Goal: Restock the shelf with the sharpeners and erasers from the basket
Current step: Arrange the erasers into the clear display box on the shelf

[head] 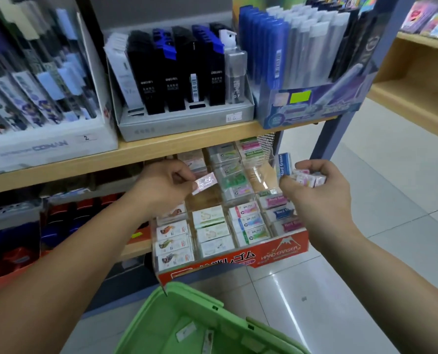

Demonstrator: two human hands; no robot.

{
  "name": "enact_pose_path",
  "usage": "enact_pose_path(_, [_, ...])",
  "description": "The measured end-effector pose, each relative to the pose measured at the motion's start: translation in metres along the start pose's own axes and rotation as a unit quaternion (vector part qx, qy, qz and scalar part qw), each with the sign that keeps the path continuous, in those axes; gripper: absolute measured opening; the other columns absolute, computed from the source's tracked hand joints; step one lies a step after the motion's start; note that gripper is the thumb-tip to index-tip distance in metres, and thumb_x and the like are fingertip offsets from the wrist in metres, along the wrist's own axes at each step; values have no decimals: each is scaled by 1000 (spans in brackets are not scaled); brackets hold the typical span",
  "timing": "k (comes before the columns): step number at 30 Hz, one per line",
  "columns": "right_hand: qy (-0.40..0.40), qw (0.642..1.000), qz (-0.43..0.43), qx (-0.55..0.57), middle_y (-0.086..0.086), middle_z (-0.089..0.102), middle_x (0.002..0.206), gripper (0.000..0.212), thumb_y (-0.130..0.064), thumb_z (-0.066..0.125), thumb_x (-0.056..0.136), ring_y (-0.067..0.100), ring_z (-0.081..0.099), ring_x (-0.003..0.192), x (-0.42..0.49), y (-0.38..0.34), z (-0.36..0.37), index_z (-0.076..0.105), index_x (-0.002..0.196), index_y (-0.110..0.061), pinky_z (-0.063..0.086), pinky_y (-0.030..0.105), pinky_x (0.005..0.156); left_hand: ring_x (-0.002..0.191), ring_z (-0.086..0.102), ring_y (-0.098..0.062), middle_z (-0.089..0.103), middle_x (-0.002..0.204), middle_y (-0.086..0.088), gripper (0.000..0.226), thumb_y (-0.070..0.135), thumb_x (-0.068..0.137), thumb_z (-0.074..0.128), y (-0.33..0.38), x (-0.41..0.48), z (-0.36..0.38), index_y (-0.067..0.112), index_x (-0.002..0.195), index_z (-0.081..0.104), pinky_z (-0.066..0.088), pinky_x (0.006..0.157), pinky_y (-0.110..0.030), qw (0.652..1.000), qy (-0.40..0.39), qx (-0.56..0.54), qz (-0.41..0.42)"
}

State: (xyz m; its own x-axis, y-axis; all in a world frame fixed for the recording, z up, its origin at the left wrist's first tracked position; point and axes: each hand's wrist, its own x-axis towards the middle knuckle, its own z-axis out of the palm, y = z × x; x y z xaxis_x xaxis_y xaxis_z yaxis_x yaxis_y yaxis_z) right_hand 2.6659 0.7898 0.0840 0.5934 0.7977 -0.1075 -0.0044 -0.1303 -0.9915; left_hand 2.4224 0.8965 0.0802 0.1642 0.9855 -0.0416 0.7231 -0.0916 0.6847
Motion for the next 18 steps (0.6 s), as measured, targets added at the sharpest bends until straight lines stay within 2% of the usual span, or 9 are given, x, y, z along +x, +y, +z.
enact_pose_path(2, [-2,1000,5,-2,-11,69,95,32,-18,82,88,3,75,71,0,0,-4,60,109,-29,66,35,60,89,67,-4,72,92,14,4,27,90,79,-5,1,-5,30,89,75,54,73,-20,1000,-15,8,-1])
enact_pose_path(5, [-20,1000,13,-10,-9,70,97,32,-20,82,89,-1,74,69,0,3,-6,59,110,-28,62,31,53,91,70,-9,75,94,11,8,22,88,80,-8,1,-4,28,86,76,60,84,-30,999,-41,17,5])
enact_pose_path(9, [-53,998,25,-38,-5,73,103,31,-21,82,89,18,78,71,-7,8,3,58,107,-28,62,31,51,88,68,-7,72,91,15,10,25,88,81,-2,2,5,32,83,76,57,79,-25,994,-63,87,29])
enact_pose_path(13, [-84,995,26,-55,-6,73,107,31,-21,83,88,19,78,70,-14,10,14,58,103,-31,62,32,52,88,67,-8,72,88,12,12,23,87,81,3,9,9,31,79,76,49,71,-19,978,-138,151,31])
enact_pose_path(16, [-93,994,33,-46,-7,73,107,31,-19,83,88,18,79,71,-13,11,15,58,103,-30,63,32,53,94,66,-11,73,97,10,10,23,95,71,8,13,9,28,92,79,51,77,-22,961,-181,203,40])
enact_pose_path(18, [-111,992,45,-39,-8,73,104,31,-18,83,88,14,78,70,-14,10,15,60,104,-30,62,31,52,105,65,-17,72,117,4,19,22,101,61,13,12,8,23,108,78,52,88,-27,953,-200,225,40])
